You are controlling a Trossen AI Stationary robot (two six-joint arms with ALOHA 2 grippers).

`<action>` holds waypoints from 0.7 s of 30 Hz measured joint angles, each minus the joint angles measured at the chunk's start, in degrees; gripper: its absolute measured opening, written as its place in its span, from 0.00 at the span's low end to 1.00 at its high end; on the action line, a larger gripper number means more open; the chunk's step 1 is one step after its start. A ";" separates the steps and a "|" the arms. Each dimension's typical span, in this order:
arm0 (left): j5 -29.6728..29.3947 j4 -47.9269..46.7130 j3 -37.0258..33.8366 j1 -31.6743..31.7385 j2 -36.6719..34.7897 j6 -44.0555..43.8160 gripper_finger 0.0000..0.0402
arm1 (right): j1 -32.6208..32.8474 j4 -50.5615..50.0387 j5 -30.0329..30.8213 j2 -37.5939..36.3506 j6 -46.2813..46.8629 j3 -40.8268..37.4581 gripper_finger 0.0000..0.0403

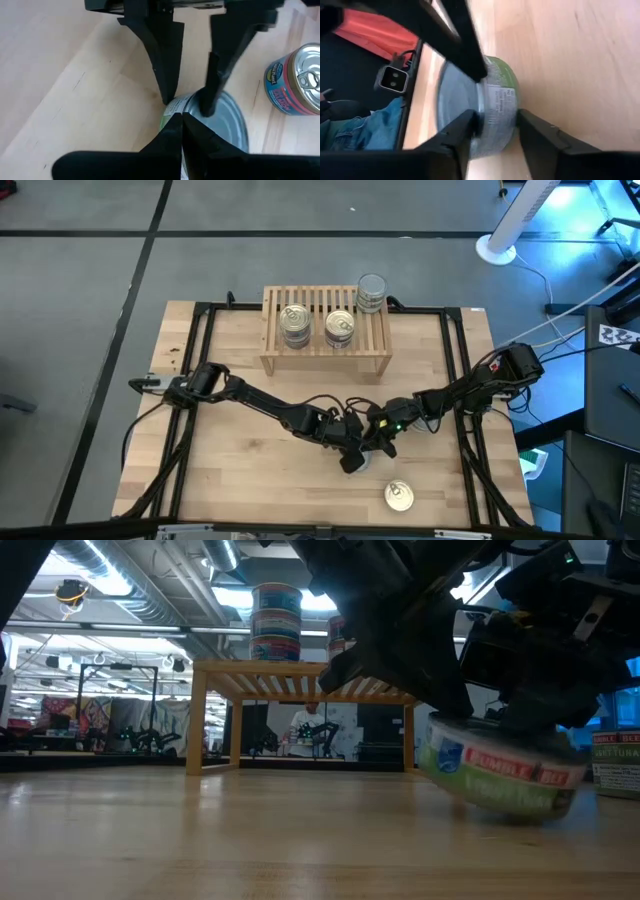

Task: Stack canned seafood by type on shelf
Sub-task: Put the green tuna can on the shelf

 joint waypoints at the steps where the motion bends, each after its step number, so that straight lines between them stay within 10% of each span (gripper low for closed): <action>1: -0.23 -0.12 0.00 0.00 0.00 0.01 0.00 | 0.00 0.44 -0.10 -0.01 -0.01 0.00 0.34; 14: -0.87 -0.08 -0.02 0.20 0.02 3.04 0.00 | 0.09 0.84 -0.11 -0.20 -0.09 0.20 0.02; 21: 0.00 -1.79 -0.09 0.73 -1.90 6.40 0.00 | 0.07 0.54 -0.04 -0.20 -0.09 0.17 0.05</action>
